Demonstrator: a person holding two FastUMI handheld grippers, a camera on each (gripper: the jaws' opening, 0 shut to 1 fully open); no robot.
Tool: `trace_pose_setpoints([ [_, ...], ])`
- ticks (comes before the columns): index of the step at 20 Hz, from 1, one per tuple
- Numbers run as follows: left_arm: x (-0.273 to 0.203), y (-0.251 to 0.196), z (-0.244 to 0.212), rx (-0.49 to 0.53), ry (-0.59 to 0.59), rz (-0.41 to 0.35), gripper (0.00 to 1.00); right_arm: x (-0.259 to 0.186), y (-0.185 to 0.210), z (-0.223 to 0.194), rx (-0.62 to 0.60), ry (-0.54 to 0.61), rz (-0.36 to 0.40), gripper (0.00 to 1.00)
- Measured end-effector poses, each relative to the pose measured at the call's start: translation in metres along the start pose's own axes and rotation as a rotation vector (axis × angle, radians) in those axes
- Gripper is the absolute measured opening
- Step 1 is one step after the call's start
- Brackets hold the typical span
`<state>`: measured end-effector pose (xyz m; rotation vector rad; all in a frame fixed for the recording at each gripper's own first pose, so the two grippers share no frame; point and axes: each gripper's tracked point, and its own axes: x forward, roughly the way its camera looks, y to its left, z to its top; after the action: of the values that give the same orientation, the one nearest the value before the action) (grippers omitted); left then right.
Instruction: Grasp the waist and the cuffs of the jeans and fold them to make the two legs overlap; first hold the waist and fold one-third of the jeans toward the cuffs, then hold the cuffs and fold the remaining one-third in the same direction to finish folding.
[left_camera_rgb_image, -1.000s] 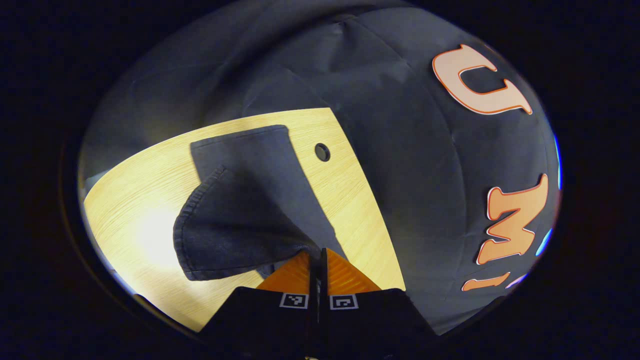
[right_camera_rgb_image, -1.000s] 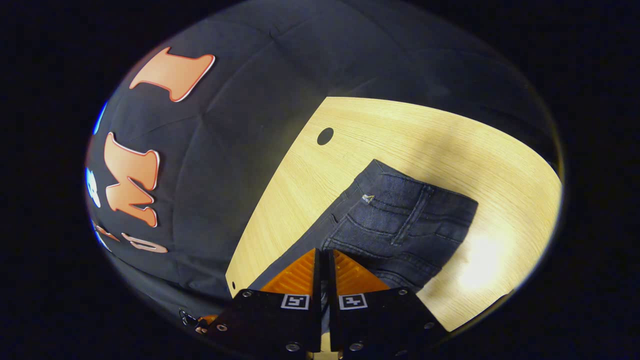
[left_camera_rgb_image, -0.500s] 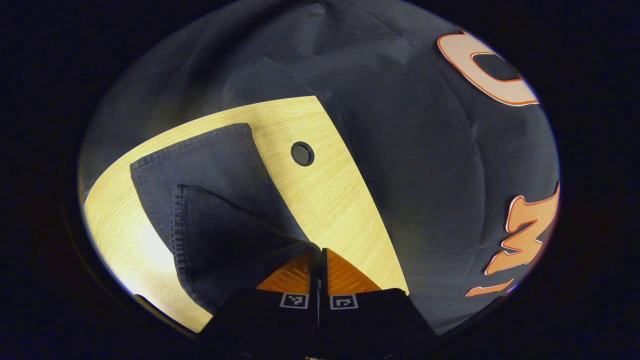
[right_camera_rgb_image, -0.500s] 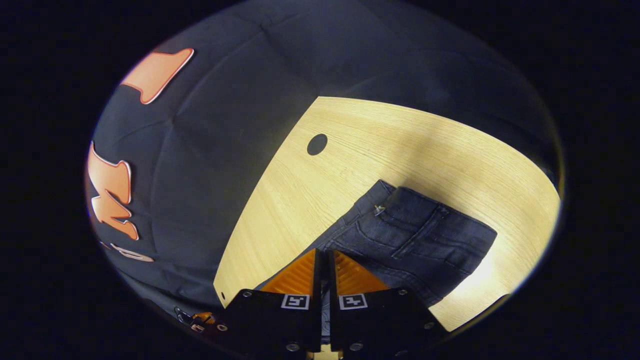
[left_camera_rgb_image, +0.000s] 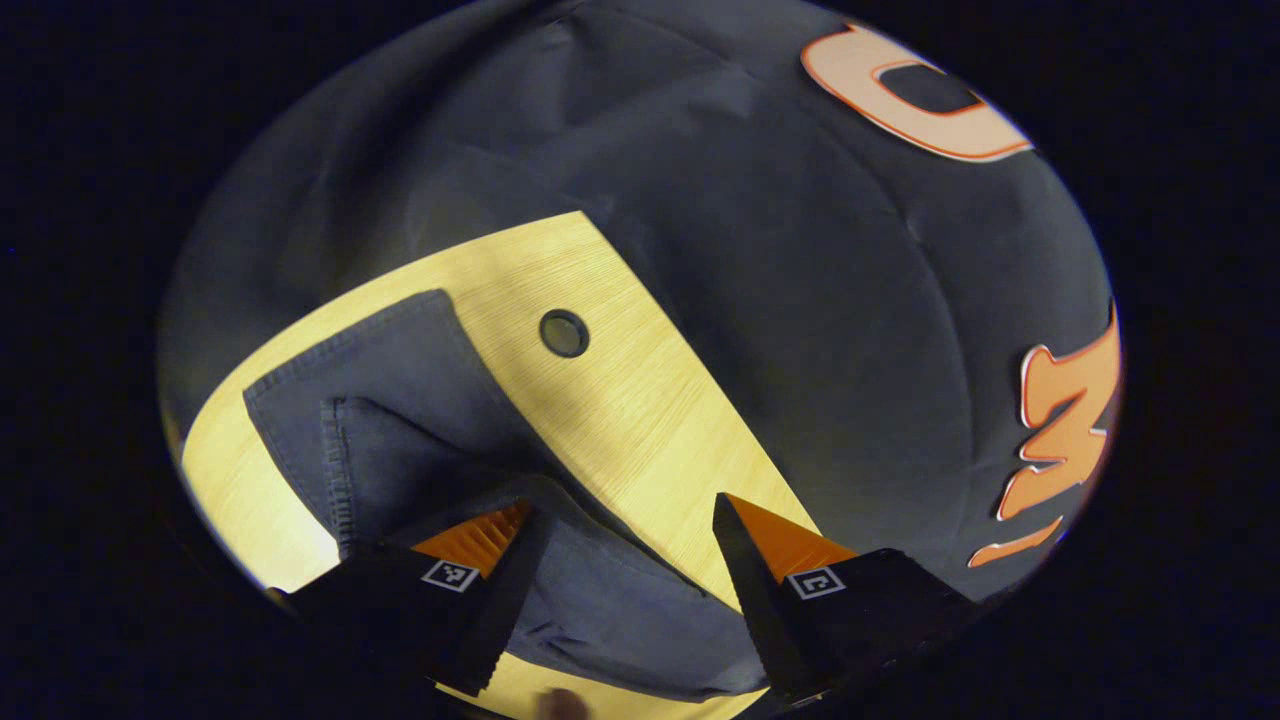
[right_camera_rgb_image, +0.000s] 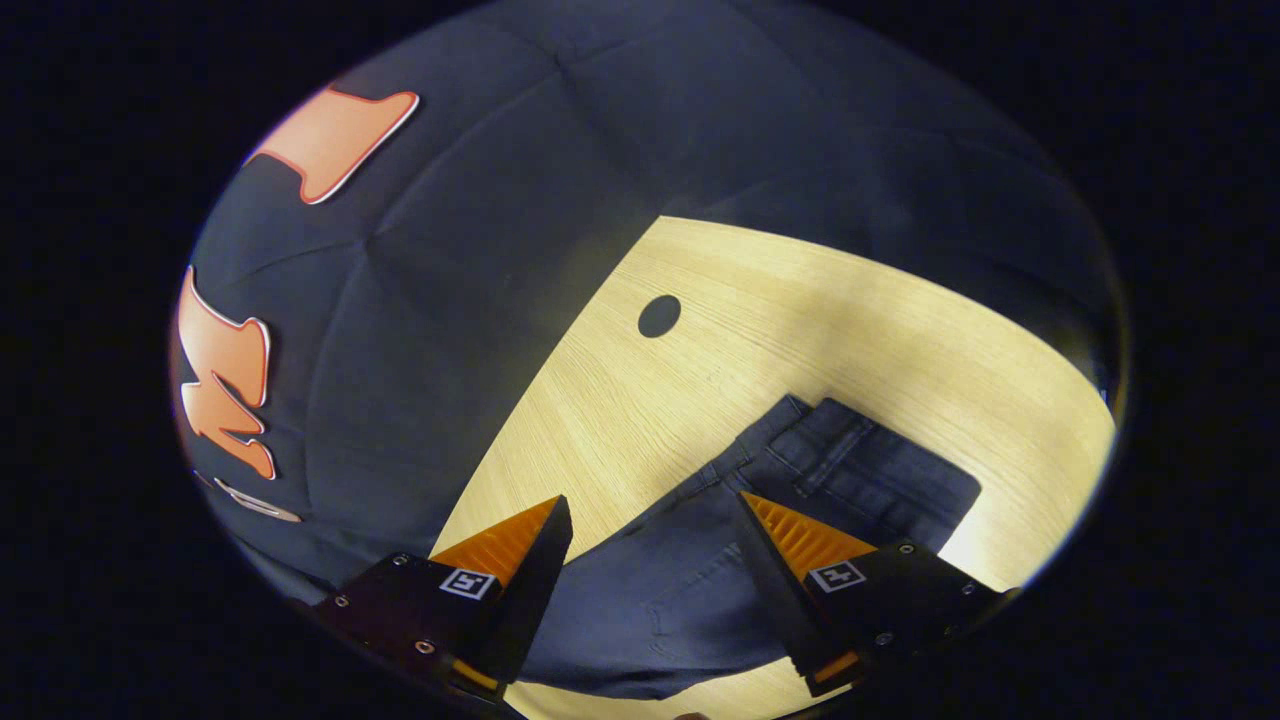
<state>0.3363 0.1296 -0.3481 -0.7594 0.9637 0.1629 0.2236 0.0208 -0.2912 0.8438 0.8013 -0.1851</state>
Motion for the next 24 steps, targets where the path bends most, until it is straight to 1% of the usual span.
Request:
trace_pose_setpoints([
  [2, -0.003, -0.002, 0.001, 0.062, 0.009, 0.025, 0.96, -0.006, 0.002, 0.003, -0.018, -0.007, -0.003, 0.98],
  [4, -0.007, 0.000, -0.003, 0.080, 0.030, 0.032, 0.96, -0.013, 0.003, 0.002, -0.030, -0.014, 0.000, 0.98],
  [6, -0.008, 0.000, -0.003, 0.043, 0.038, 0.027, 0.96, -0.018, 0.001, -0.003, -0.054, -0.006, -0.002, 0.98],
  [8, -0.017, -0.003, -0.004, -0.020, 0.068, -0.023, 0.96, -0.021, 0.000, -0.011, -0.082, 0.011, -0.006, 0.98],
  [9, -0.022, 0.005, 0.002, -0.030, 0.059, -0.015, 0.96, -0.023, -0.001, -0.014, -0.096, 0.016, -0.009, 0.98],
  [11, -0.029, 0.035, 0.022, -0.044, 0.047, 0.045, 0.96, -0.023, 0.001, -0.018, -0.101, 0.029, -0.015, 0.98],
  [12, -0.041, 0.042, 0.033, -0.055, 0.042, 0.056, 0.96, -0.024, 0.004, -0.021, -0.104, 0.030, -0.012, 0.98],
  [14, -0.063, 0.050, 0.059, -0.040, -0.039, 0.053, 0.96, -0.029, 0.012, -0.027, -0.116, 0.025, -0.006, 0.98],
  [16, -0.084, 0.044, 0.072, 0.021, -0.076, 0.035, 0.96, -0.035, 0.021, -0.034, -0.135, 0.027, -0.005, 0.98],
  [17, -0.094, 0.032, 0.075, 0.057, -0.092, 0.006, 0.96, -0.039, 0.028, -0.035, -0.150, 0.018, -0.002, 0.98],
  [19, -0.120, -0.001, 0.079, 0.134, -0.148, -0.078, 0.96, -0.053, 0.047, -0.031, -0.181, -0.020, 0.024, 0.98],
  [21, -0.163, -0.041, 0.075, 0.243, -0.231, -0.154, 0.96, -0.073, 0.071, -0.027, -0.219, -0.063, 0.059, 0.98],
  [24, -0.216, -0.102, 0.063, 0.432, -0.364, -0.209, 0.96, -0.114, 0.107, -0.018, -0.304, -0.139, 0.112, 0.98],
])
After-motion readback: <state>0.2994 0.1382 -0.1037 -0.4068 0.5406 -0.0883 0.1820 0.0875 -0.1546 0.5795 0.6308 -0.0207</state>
